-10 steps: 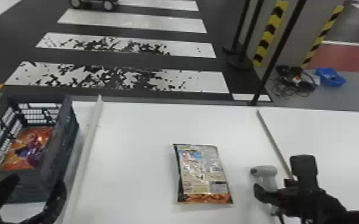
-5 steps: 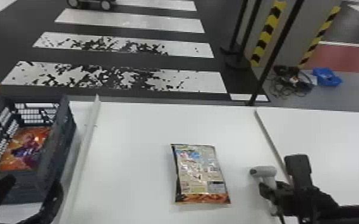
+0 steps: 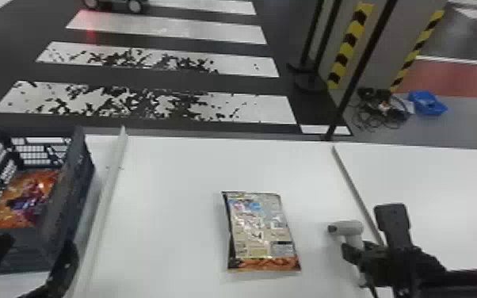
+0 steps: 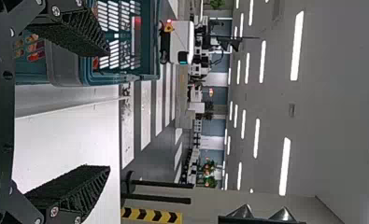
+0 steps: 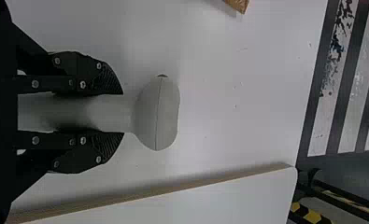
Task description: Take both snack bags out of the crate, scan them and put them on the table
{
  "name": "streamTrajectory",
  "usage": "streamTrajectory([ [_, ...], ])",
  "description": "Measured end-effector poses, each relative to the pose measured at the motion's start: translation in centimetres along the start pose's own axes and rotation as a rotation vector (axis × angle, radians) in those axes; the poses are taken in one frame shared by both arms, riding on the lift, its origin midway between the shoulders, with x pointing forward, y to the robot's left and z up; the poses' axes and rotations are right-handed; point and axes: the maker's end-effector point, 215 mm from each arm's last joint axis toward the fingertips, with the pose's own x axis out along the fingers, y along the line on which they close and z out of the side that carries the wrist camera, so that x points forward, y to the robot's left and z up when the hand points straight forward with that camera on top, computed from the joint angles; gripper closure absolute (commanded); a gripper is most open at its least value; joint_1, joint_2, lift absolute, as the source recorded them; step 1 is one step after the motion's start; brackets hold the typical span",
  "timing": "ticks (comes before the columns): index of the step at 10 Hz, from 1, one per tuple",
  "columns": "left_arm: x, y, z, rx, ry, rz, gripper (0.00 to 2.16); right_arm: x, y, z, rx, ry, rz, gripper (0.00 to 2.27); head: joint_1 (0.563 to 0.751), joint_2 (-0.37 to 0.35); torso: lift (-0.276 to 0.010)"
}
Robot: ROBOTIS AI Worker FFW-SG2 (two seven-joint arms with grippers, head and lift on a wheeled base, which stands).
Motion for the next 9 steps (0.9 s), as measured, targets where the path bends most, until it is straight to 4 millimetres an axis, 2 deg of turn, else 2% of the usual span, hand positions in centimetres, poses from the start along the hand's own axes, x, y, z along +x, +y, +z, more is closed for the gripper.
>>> streamTrajectory([
  [4, 0.4, -0.3, 0.0, -0.002, -0.002, -0.008, 0.14, -2.9, 4.8, 1.2, 0.013, 0.028, 0.060, 2.24, 0.695, -0.086, -0.094],
  [9, 0.6, -0.3, -0.3, -0.001, 0.001, -0.012, 0.14, -5.4, 10.4, 2.3, 0.022, 0.031, 0.142, 2.24, 0.695, 0.003, -0.094],
])
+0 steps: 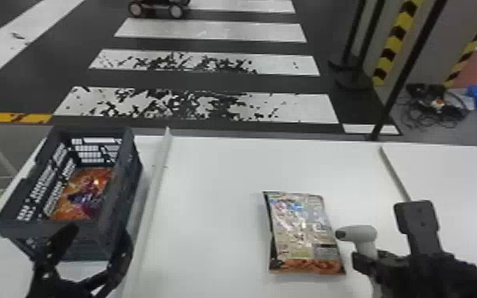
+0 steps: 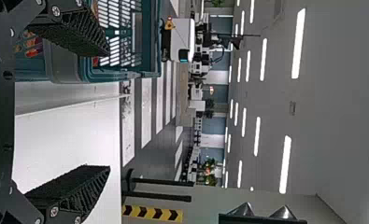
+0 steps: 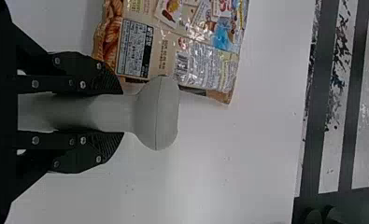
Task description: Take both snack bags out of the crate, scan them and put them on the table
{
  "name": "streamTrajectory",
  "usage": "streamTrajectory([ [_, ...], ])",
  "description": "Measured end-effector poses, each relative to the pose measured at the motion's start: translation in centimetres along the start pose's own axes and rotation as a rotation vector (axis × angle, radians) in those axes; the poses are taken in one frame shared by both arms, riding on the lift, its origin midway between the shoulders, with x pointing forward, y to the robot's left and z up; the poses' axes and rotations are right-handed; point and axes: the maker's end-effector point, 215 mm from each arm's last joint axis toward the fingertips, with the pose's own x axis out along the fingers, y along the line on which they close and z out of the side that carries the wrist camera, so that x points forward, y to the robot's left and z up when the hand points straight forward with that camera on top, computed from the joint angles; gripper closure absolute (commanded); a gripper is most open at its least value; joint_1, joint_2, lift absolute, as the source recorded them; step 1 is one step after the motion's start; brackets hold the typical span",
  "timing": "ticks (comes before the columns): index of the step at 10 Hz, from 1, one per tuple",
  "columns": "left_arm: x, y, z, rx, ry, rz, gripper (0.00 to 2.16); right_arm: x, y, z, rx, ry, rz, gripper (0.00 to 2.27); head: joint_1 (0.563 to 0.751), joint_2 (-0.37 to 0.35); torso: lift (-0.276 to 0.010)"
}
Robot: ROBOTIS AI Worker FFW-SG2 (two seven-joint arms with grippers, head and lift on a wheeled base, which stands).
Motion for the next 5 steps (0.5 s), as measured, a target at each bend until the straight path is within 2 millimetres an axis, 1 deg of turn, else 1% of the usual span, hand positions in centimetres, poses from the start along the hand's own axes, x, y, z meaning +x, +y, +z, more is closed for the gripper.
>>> streamTrajectory([
  [4, 0.0, 0.0, -0.2, 0.000, 0.003, -0.002, 0.14, 0.0, 3.4, 0.7, -0.033, -0.008, 0.039, 2.24, 0.695, 0.057, -0.094],
  [5, 0.0, 0.0, -0.2, -0.001, 0.002, -0.002, 0.14, 0.0, 4.1, 1.6, -0.043, -0.022, 0.046, 2.24, 0.695, 0.064, -0.094],
])
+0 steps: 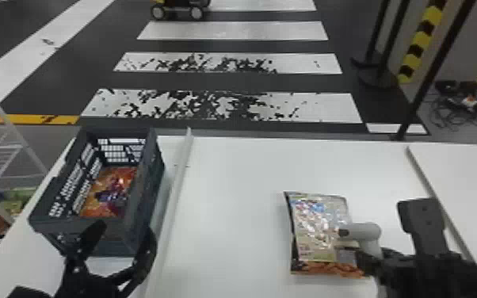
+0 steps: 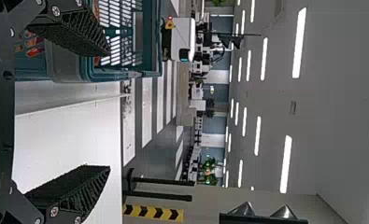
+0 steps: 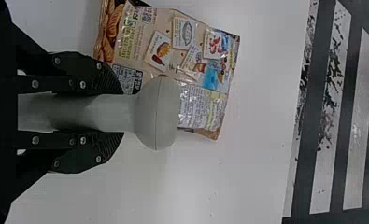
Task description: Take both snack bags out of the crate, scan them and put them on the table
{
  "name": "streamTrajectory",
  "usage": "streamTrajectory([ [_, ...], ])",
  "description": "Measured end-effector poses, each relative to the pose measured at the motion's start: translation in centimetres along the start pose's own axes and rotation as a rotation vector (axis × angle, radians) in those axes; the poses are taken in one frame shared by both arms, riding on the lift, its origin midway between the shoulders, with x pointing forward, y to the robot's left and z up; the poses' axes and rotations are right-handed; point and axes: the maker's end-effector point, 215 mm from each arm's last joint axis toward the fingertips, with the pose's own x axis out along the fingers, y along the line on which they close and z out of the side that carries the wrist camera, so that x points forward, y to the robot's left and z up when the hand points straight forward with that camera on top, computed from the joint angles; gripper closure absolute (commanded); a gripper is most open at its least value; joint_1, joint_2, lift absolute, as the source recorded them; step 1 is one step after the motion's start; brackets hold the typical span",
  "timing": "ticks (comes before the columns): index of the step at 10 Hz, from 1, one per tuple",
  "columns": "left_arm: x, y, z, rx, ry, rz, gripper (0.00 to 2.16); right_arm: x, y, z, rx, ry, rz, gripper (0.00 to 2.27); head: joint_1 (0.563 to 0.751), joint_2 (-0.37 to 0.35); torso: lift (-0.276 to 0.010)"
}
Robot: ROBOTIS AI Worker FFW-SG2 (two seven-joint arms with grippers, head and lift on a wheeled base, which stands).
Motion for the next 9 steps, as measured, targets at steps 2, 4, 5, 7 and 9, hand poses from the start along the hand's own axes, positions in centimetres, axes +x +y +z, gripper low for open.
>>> streamTrajectory([
  [2, 0.03, 0.00, 0.04, 0.000, -0.001, -0.001, 0.14, 0.05, 0.44, 1.22, -0.010, -0.014, 0.001, 2.24, 0.695, 0.077, -0.094],
  [4, 0.03, 0.01, 0.10, 0.000, -0.003, -0.001, 0.14, 0.08, 0.55, 0.80, -0.009, 0.007, -0.002, 2.24, 0.695, 0.079, -0.094],
  [5, 0.00, 0.03, 0.04, -0.002, -0.002, 0.000, 0.14, 0.13, 0.58, 0.60, -0.009, 0.013, -0.001, 2.24, 0.695, 0.080, -0.094],
  [7, -0.04, 0.14, -0.06, -0.005, -0.001, 0.002, 0.14, 0.26, 0.66, 0.61, -0.010, 0.015, 0.000, 2.24, 0.695, 0.082, -0.094],
  [9, -0.05, 0.19, -0.05, -0.008, -0.002, 0.003, 0.14, 0.29, 0.39, 0.77, -0.009, 0.011, -0.004, 2.24, 0.695, 0.082, -0.094],
])
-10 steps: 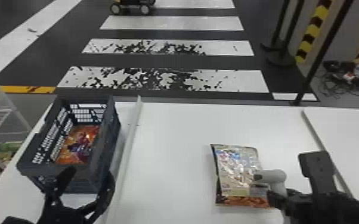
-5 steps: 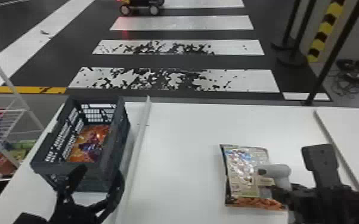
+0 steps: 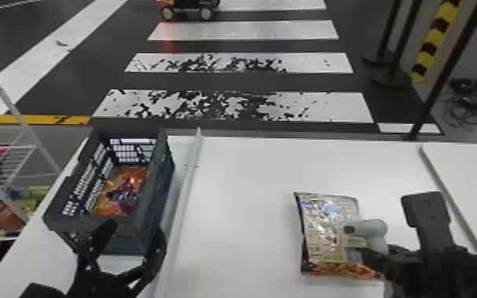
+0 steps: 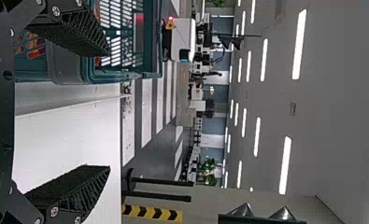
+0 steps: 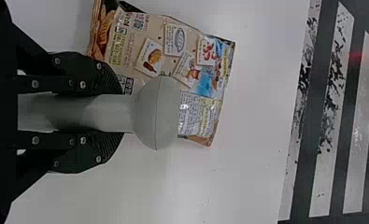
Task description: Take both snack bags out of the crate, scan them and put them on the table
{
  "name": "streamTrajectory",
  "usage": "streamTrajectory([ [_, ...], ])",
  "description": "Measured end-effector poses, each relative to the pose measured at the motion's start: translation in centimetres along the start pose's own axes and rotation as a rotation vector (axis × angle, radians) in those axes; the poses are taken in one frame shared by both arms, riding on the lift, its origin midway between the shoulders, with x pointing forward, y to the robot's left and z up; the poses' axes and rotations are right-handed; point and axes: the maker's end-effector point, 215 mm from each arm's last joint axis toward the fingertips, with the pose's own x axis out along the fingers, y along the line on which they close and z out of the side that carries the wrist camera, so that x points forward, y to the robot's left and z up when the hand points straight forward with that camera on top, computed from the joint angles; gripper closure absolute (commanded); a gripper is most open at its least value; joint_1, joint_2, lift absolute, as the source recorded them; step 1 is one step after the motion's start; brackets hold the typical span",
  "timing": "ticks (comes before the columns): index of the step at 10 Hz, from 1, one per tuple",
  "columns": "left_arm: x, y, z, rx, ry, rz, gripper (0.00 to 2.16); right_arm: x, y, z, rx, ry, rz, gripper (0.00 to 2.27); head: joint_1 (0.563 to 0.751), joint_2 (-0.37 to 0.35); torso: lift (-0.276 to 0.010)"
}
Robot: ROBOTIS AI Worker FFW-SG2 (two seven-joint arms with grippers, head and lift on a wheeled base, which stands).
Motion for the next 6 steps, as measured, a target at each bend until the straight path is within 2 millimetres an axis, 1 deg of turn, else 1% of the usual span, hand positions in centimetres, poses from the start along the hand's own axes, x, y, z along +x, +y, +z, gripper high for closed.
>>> streamTrajectory([
  [1, 0.0, 0.0, 0.0, 0.000, -0.001, 0.000, 0.14, -0.1, -0.8, 0.1, 0.004, -0.005, -0.014, 2.24, 0.695, 0.073, -0.094],
  [2, 0.1, 0.0, 0.1, 0.000, -0.001, 0.000, 0.14, -0.1, -2.2, 0.0, 0.013, -0.007, -0.035, 2.24, 0.695, 0.052, -0.094],
  [3, 0.1, 0.1, 0.0, 0.000, -0.001, 0.001, 0.14, -0.1, -4.0, -0.1, 0.020, -0.011, -0.060, 2.24, 0.695, 0.038, -0.094],
  [6, 0.0, 0.2, -0.3, -0.003, 0.004, 0.003, 0.14, 0.2, -9.3, -1.1, 0.024, -0.018, -0.153, 2.24, 0.695, -0.047, -0.094],
])
